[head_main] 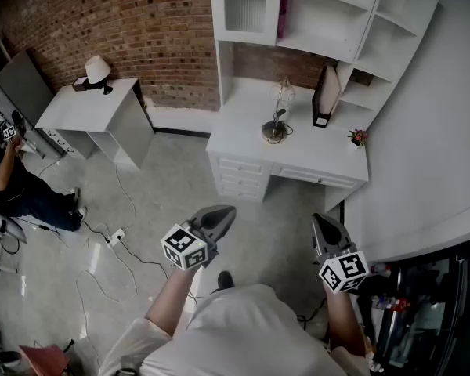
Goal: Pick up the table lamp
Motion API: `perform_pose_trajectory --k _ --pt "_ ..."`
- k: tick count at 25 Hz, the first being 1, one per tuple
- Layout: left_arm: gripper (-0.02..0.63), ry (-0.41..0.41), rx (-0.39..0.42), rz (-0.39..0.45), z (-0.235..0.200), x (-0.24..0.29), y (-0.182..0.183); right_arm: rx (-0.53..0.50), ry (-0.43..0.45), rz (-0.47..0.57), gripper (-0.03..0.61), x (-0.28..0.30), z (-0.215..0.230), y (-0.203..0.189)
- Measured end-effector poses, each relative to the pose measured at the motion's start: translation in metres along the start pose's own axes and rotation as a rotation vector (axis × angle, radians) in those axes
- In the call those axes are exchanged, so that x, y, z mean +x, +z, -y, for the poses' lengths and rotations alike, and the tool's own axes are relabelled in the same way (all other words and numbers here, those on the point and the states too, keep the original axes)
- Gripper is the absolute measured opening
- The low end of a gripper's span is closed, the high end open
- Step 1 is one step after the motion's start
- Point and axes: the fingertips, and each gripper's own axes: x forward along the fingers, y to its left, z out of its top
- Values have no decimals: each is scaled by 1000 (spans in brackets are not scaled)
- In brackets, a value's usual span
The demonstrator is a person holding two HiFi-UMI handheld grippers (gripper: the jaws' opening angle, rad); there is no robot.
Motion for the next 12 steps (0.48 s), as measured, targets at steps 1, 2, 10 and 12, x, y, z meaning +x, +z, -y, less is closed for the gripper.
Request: perform_pose_trajectory --k 1,2,10,12 --pt "15 -1 -2 0 -1 -1 0 -1 1 1 11 1 -1 0" --pt "15 -1 -3 -1 -1 -1 0 -1 1 2 11 1 -3 0" --pt "15 -14 -10 -3 -3 1 1 9 -9 4 11 6 -4 2" --pt "15 -16 -12 -4 -4 2 0 13 -11 4 11 7 -5 1"
